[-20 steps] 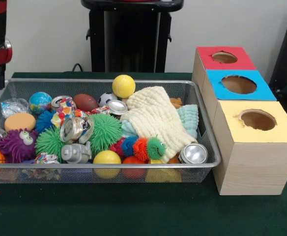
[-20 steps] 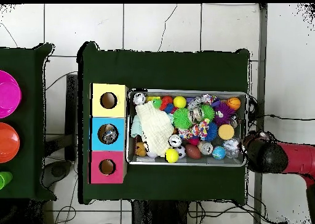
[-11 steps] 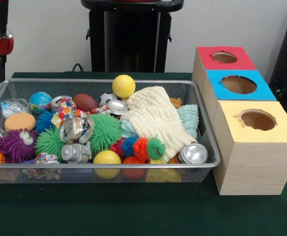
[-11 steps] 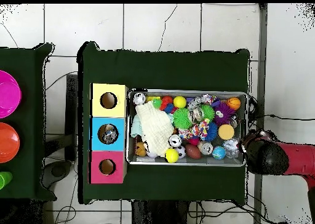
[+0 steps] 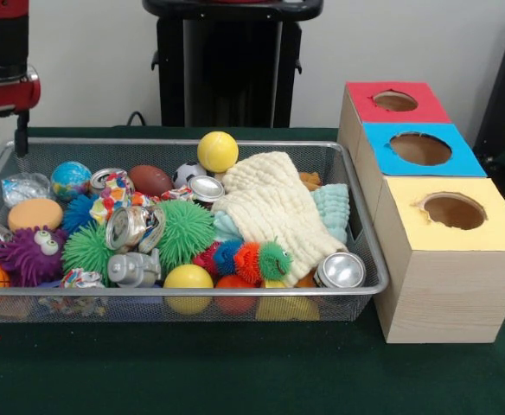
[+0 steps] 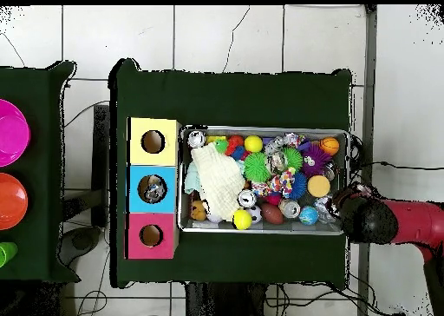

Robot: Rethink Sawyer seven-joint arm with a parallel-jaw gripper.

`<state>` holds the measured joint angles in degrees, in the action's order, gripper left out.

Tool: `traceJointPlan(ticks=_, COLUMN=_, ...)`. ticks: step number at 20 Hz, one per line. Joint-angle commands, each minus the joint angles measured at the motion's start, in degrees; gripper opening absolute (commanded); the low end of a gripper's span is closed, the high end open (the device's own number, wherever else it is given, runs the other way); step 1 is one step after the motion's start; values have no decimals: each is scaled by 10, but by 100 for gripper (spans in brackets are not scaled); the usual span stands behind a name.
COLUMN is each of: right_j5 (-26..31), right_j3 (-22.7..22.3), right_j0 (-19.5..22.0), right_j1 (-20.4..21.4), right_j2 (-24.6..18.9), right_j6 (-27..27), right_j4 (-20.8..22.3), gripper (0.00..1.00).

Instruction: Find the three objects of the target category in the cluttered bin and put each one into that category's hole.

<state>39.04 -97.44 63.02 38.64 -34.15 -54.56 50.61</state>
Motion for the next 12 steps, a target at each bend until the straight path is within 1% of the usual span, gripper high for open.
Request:
traceJointPlan(ticks=1, right_j5=-19, right_j3=31, right_j0=-7, right_j1=-47, right_j2=-18, right_j6=116, right_j4=56, gripper=100)
traceJointPlan(ticks=5, right_j5=-22, right_j3=47, right_j0=-6, right_j1=-62, right_j2=-16, right_j6=121, right_j4=65, gripper=100)
traceJointPlan(ticks=12, right_j5=-12, right_j3=67, right_j0=-3, right_j1=-73, right_j2=-13, right_j6=128, right_j4=81, gripper=100)
